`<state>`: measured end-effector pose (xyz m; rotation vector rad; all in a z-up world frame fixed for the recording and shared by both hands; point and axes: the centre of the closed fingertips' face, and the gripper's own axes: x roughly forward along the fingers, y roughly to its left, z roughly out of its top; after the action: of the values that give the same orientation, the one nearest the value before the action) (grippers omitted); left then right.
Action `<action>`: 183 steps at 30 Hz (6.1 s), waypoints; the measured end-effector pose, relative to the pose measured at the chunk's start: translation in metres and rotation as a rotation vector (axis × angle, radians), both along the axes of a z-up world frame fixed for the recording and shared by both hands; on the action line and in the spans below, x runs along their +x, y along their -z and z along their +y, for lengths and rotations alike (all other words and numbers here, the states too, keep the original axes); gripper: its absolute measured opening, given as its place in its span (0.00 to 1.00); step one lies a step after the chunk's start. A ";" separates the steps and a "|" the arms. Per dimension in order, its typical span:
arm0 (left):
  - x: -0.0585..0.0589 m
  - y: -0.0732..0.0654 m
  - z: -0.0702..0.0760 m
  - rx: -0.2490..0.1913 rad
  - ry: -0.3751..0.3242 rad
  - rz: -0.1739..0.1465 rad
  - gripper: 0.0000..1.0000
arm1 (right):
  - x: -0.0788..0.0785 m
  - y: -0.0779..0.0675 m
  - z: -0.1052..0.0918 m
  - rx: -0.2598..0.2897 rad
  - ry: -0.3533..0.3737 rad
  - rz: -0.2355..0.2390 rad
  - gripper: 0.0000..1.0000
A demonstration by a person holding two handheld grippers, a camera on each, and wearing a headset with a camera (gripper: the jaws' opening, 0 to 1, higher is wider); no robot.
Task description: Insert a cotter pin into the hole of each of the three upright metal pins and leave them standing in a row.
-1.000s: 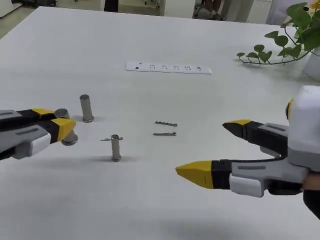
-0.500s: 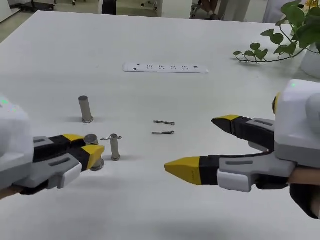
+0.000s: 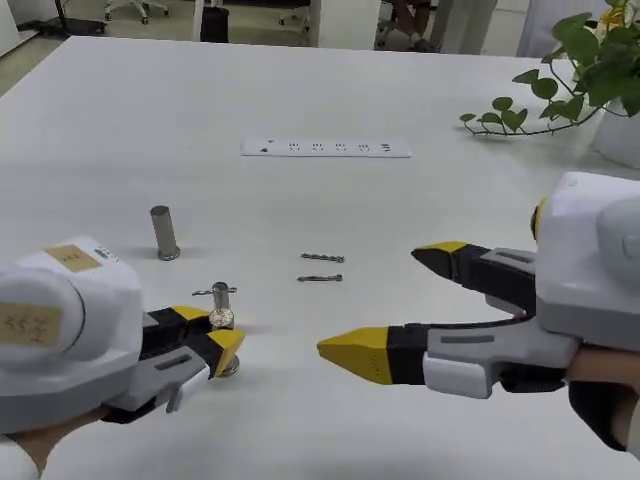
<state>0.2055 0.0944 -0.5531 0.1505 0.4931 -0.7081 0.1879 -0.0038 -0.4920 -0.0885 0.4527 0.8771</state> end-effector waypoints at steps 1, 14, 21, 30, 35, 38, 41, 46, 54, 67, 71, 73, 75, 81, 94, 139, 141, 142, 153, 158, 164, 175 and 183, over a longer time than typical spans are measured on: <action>0.000 0.001 0.000 0.000 0.001 0.001 0.09 | 0.000 0.000 0.001 -0.003 -0.002 0.000 0.86; -0.001 0.011 0.000 0.006 0.025 0.013 0.09 | -0.001 -0.002 0.006 -0.002 -0.010 -0.005 0.86; -0.003 0.017 0.004 -0.010 0.004 0.052 0.09 | 0.001 -0.006 0.003 0.006 0.000 -0.012 0.86; -0.003 0.018 0.006 0.010 0.029 0.022 0.10 | 0.001 -0.003 0.008 0.011 -0.006 -0.012 0.85; -0.002 0.017 0.007 -0.046 0.019 0.046 0.11 | -0.001 -0.002 0.012 0.007 -0.019 -0.007 0.85; -0.004 0.018 0.007 -0.025 0.031 0.050 0.12 | -0.002 -0.001 0.012 0.003 -0.023 -0.006 0.85; -0.009 0.018 0.006 -0.040 0.030 0.083 0.20 | -0.002 -0.002 0.011 0.004 -0.023 -0.007 0.85; -0.019 0.006 0.005 -0.065 0.063 0.101 0.35 | -0.003 -0.001 0.010 -0.004 -0.030 -0.007 0.85; -0.021 -0.019 0.020 -0.100 0.080 0.070 0.40 | -0.002 0.001 0.008 -0.017 -0.031 -0.006 0.85; -0.031 -0.034 0.028 -0.177 0.082 0.054 0.93 | -0.001 0.011 0.002 -0.052 -0.029 0.019 0.85; -0.039 -0.027 0.029 -0.149 0.111 0.083 0.99 | 0.000 0.013 0.002 -0.065 -0.034 0.024 0.85; -0.042 -0.021 0.031 -0.138 0.116 0.098 0.99 | 0.002 0.012 0.001 -0.106 -0.060 -0.007 0.83; -0.044 -0.020 0.032 -0.140 0.117 0.099 0.99 | 0.004 0.013 -0.001 -0.159 -0.082 -0.031 0.82; -0.045 -0.023 0.032 -0.157 0.112 0.096 0.99 | 0.013 0.016 -0.003 -0.244 -0.180 -0.014 0.77; -0.046 -0.028 0.032 -0.173 0.135 0.087 0.99 | 0.060 0.034 -0.008 -0.527 -0.356 0.006 0.62; -0.057 -0.023 0.071 -0.206 0.064 0.135 0.90 | 0.117 0.123 0.003 -0.908 -0.607 0.184 0.00; -0.057 -0.023 0.070 -0.210 0.066 0.137 0.90 | 0.117 0.124 0.003 -0.925 -0.624 0.194 0.00; -0.056 -0.023 0.070 -0.210 0.063 0.136 0.90 | 0.118 0.124 0.004 -0.931 -0.630 0.204 0.00; -0.055 -0.025 0.067 -0.218 0.075 0.131 0.90 | 0.123 0.126 0.004 -0.949 -0.638 0.260 0.00; -0.056 -0.025 0.064 -0.225 0.081 0.133 0.90 | 0.122 0.126 0.005 -0.920 -0.627 0.302 0.00; -0.059 -0.025 0.061 -0.226 0.095 0.139 0.89 | 0.118 0.125 0.006 -0.914 -0.616 0.295 0.00; -0.056 -0.026 0.063 -0.216 0.082 0.128 0.87 | 0.112 0.121 0.004 -0.912 -0.610 0.307 0.00; -0.055 -0.028 0.061 -0.205 0.086 0.128 0.79 | 0.107 0.096 0.008 -0.868 -0.665 0.150 0.00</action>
<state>0.1506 0.1558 -0.5255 -0.0664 0.5352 -0.8510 0.2951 0.0040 -0.5883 -1.0207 0.9521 1.2830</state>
